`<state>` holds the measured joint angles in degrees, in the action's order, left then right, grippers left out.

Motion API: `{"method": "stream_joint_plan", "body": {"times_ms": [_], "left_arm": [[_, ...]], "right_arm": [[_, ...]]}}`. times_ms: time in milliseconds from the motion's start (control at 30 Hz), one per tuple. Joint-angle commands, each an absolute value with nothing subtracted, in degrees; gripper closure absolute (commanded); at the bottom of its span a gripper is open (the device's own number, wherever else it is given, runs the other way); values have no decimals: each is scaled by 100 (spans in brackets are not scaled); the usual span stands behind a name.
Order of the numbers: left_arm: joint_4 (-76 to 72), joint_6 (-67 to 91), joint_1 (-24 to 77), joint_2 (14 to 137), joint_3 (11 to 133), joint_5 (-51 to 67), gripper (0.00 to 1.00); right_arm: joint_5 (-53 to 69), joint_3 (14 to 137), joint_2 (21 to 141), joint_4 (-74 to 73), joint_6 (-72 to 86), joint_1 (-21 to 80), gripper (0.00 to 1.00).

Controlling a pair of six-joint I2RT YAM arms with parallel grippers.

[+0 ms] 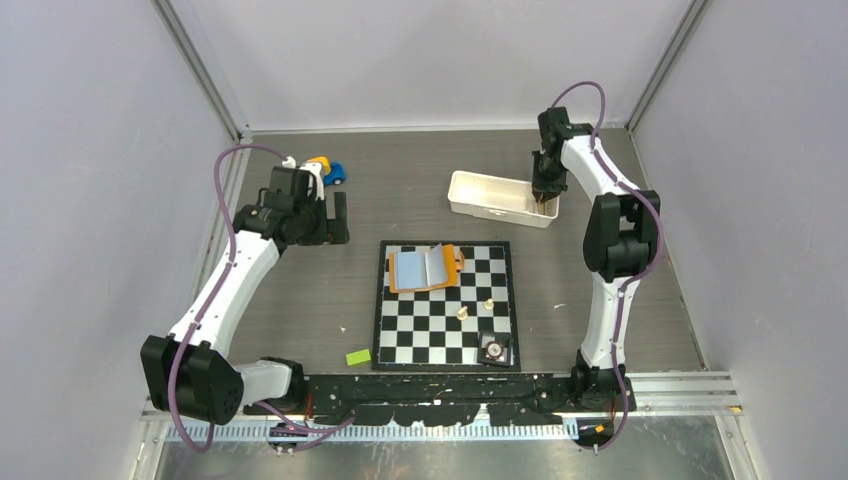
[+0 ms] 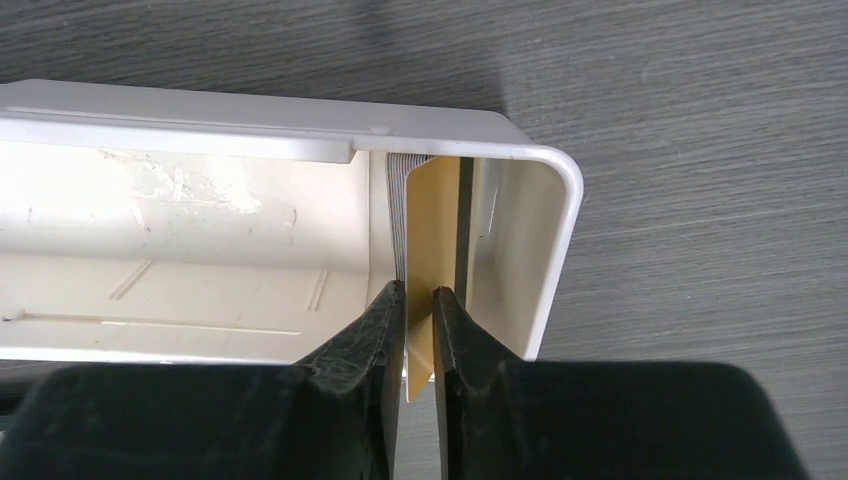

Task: Put the credit cards into the card holder
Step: Pick up the credit card from the storage box.

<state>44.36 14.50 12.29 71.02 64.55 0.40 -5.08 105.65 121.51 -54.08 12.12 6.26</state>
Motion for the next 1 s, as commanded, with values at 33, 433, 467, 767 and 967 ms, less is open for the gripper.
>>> {"method": "stream_joint_plan", "body": {"times_ms": [33, 433, 467, 767, 967], "left_arm": [[4258, 1397, 1195, 7110, 6439, 131, 5], [4255, 1415, 1196, 7103, 6430, 214, 5], [4247, 1423, 1195, 7102, 6430, 249, 5], [3989, 1948, 1213, 7129, 6284, 1072, 15], [3206, 2724, 1392, 7258, 5818, 1677, 17]], "right_arm": [[-554, 10776, 11734, -5449, 1261, 650, 83], [-1315, 10877, 11493, -5673, 1256, 635, 97], [-1426, 10899, 11439, -5710, 1247, 641, 99], [-1489, 11000, 10483, -5862, 1379, 740, 100], [260, 10101, 9438, -5162, 1747, 1132, 100]]}}
